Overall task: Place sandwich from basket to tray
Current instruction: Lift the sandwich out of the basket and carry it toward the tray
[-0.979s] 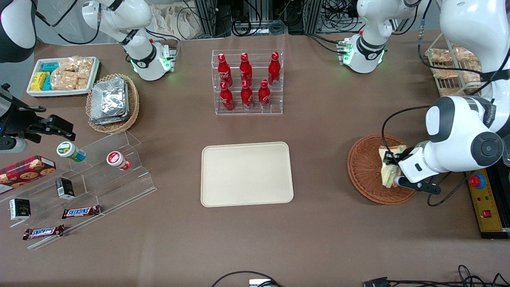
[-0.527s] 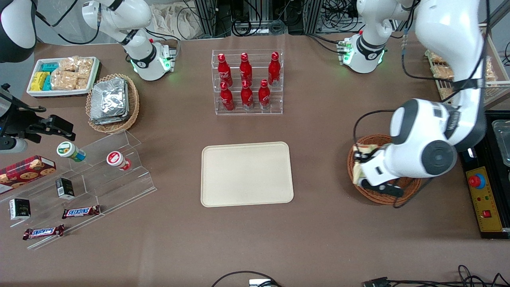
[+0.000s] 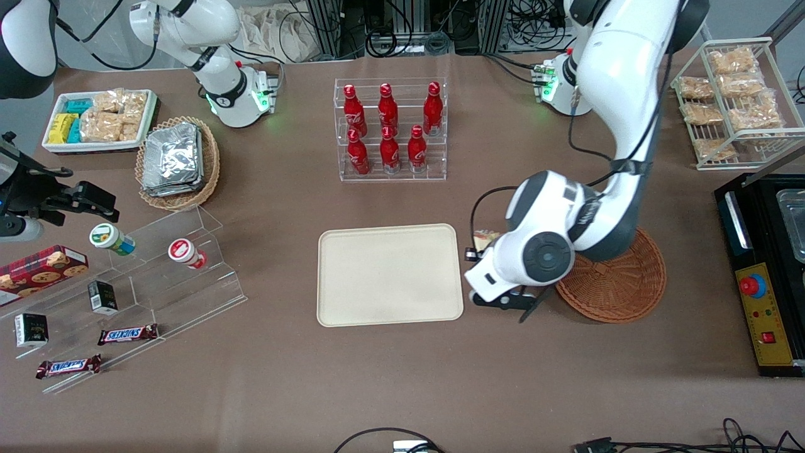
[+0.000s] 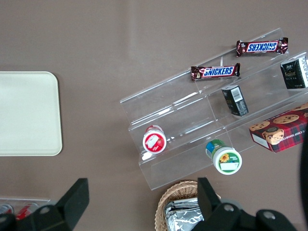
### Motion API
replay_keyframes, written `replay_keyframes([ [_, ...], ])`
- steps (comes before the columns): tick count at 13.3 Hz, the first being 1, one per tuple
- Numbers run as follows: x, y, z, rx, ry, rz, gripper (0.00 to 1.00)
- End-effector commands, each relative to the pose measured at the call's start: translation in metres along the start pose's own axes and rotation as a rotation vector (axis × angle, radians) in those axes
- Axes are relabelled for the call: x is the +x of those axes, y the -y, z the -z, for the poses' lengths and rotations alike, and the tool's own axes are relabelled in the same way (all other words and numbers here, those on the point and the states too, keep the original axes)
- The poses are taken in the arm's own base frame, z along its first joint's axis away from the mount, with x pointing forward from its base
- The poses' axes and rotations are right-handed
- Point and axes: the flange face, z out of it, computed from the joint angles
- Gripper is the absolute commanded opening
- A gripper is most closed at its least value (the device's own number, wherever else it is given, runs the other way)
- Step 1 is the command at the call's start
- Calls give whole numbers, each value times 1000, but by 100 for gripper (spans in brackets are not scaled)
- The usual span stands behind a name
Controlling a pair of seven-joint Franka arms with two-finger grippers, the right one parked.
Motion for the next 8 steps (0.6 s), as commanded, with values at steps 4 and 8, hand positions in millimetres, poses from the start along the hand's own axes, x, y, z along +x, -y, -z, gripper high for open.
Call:
replay_keyframes([
  [4,16,-45,-56,0,-40,43,0],
  [8,23,-56,-92,1,-61,79,0],
])
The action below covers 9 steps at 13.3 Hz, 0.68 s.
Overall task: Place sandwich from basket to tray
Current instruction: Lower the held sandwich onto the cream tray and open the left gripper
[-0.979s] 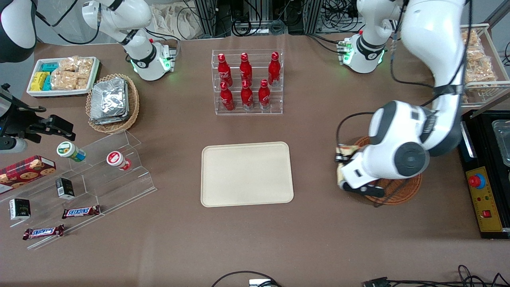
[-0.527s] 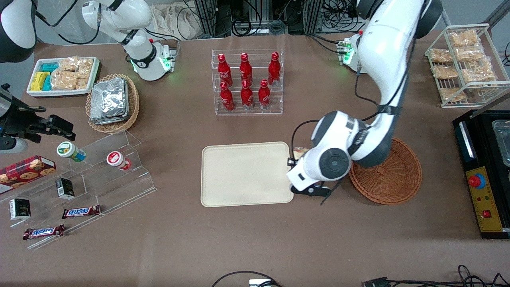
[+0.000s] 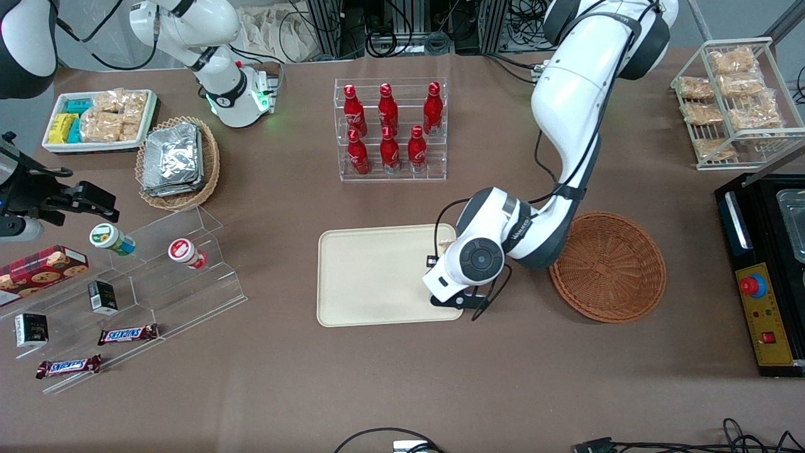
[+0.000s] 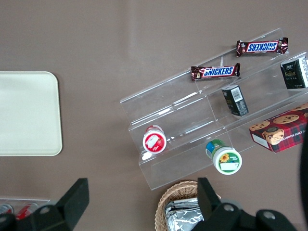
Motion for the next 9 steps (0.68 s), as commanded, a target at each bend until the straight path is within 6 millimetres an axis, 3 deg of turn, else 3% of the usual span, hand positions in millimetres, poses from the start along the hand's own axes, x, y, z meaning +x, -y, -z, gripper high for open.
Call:
replay_keyframes([
  [1,9,-6,-13,20,-35,25,0],
  [3,11,-2,-29,55,-32,39,0],
  [4,6,-14,-36,59,-38,25,0],
  [9,6,-20,-37,50,-53,32,0],
])
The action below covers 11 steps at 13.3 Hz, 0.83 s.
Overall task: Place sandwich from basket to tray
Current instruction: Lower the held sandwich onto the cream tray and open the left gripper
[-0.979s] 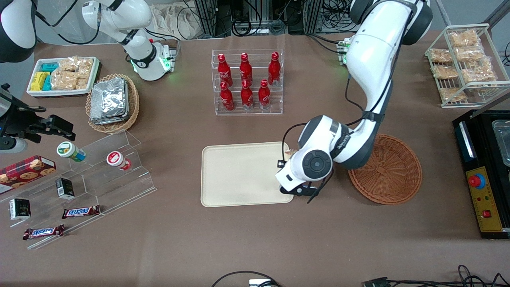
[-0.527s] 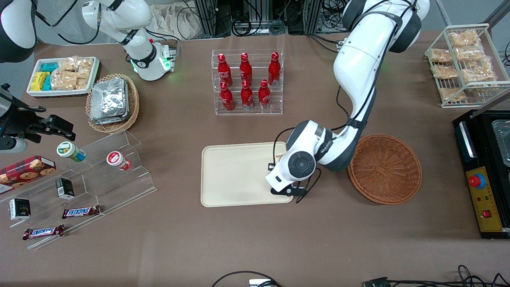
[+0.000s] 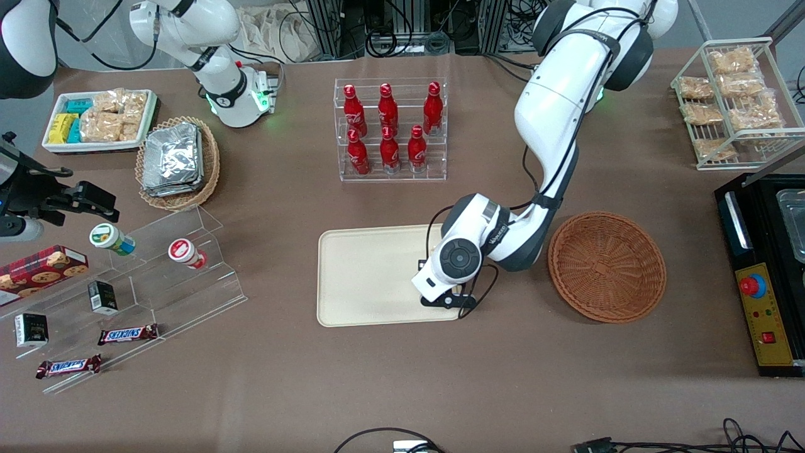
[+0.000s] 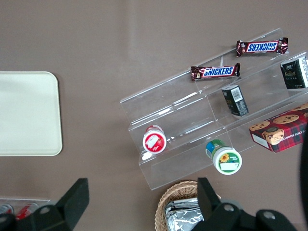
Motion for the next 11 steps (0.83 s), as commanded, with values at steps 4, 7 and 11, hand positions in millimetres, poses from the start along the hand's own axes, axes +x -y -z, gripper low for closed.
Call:
replay_keyframes([
  [4,-4,-11,-8,32,-23,-10,98],
  [7,-2,-10,0,38,-40,-7,100],
  [11,-5,6,64,34,-52,20,100],
])
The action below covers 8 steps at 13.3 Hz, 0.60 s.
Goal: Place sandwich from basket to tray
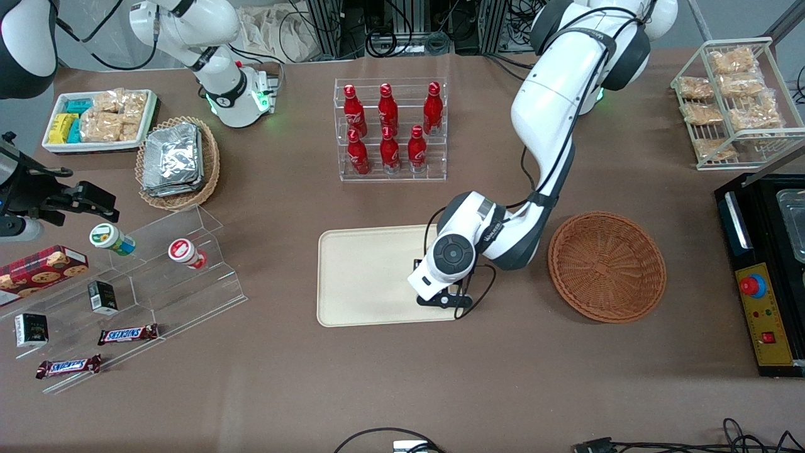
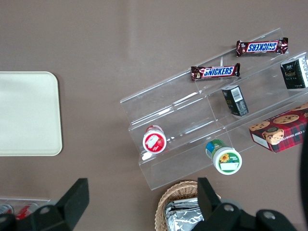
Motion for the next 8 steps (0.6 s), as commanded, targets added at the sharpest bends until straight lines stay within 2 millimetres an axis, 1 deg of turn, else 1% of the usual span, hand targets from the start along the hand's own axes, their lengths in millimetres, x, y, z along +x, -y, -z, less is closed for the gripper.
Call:
replay_keyframes([
  [1,-3,27,77,11,-9,48,100],
  [2,-2,49,110,5,-8,76,100],
  [4,-8,96,179,0,-6,121,100],
  [5,-13,125,210,-3,0,151,100],
  [6,-19,155,240,-6,4,183,100],
  [7,-30,176,271,-9,-5,185,100],
  [8,-42,193,293,1,-6,157,100],
])
